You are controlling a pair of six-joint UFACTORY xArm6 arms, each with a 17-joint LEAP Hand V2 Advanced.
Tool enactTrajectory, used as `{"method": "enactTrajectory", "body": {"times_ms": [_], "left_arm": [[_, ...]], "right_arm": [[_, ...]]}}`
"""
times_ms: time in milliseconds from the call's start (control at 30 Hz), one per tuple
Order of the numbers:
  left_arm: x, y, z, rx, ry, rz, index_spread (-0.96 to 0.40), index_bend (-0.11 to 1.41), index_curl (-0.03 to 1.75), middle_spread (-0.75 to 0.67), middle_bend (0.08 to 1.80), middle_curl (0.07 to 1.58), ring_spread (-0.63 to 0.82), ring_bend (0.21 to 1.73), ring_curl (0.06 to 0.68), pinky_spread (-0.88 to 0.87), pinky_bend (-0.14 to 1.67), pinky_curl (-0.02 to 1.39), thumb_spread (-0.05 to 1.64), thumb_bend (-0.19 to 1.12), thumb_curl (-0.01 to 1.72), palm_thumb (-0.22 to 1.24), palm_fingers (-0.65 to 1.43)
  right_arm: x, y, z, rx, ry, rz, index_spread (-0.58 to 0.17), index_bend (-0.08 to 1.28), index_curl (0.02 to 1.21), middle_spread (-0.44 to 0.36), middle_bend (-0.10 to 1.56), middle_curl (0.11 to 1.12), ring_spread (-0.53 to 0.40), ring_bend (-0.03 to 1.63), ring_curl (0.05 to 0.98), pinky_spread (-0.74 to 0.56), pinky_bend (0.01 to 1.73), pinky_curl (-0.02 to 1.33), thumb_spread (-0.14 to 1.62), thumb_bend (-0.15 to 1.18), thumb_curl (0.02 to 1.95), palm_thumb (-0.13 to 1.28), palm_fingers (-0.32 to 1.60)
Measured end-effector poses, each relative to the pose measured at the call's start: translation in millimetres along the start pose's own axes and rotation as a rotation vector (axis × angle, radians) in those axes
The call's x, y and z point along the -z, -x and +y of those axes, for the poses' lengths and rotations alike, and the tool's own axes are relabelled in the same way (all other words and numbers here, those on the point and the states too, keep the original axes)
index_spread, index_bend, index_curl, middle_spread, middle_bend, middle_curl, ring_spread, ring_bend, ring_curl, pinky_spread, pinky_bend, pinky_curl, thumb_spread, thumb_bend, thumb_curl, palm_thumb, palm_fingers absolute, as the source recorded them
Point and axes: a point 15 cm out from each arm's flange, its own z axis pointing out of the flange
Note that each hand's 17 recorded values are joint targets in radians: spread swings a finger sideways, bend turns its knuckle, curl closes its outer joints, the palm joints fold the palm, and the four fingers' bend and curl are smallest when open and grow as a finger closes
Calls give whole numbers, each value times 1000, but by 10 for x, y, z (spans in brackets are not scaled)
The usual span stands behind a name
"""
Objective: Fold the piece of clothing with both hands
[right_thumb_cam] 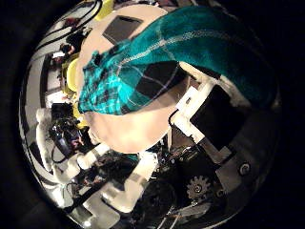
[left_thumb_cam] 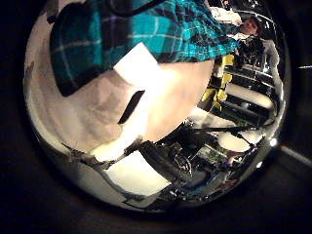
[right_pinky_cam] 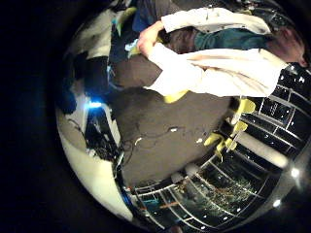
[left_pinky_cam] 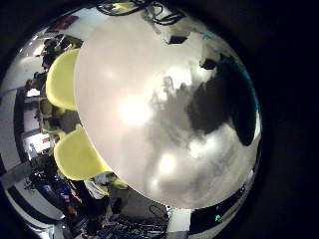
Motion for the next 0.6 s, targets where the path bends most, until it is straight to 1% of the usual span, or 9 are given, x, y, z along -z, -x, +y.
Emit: {"method": "enactTrajectory", "body": {"times_ms": [100,200,267,367,500,600], "left_arm": [[-12,62,55,4,6,20,-84,179,389,23,216,401,27,686,229,142,319,351,1143,-18,291,358,310],[58,137,118,14,-4,39,-92,183,391,5,223,405,-2,689,228,120,318,349,1146,-19,291,359,338],[119,207,180,25,-14,54,-98,182,392,-11,229,407,-24,696,227,104,323,348,1145,-18,292,364,365],[163,327,331,46,-18,72,-119,187,397,-55,260,424,-69,700,230,67,322,349,1145,-19,294,366,403],[123,526,561,91,-19,96,-135,190,410,-90,270,441,-106,706,234,35,320,350,1138,-19,298,372,418],[116,676,726,123,-31,105,-147,190,417,-102,269,447,-125,709,237,23,324,352,1134,-19,303,378,423]], "right_arm": [[336,375,-135,64,-72,13,-370,1088,991,-233,1294,992,-247,1489,792,-206,1353,956,1243,-6,651,1022,786],[679,882,-252,161,-139,38,-368,1096,999,-232,1298,998,-246,1492,799,-205,1349,978,1247,-6,658,1021,781],[862,1276,-318,230,-177,50,-366,1098,1003,-232,1300,1002,-245,1494,802,-205,1346,991,1247,-8,659,1013,778],[1028,2076,-405,355,-214,60,-364,1103,1009,-231,1301,1006,-245,1494,807,-205,1340,1008,1243,-8,665,1011,777],[1064,3205,-426,540,-231,67,-362,1104,1012,-229,1304,1010,-245,1494,811,-206,1329,1028,1239,-8,671,1007,778],[838,3880,-580,626,-197,71,-360,1108,1013,-228,1302,1012,-245,1495,814,-208,1323,1044,1237,-8,675,1006,781]]}}
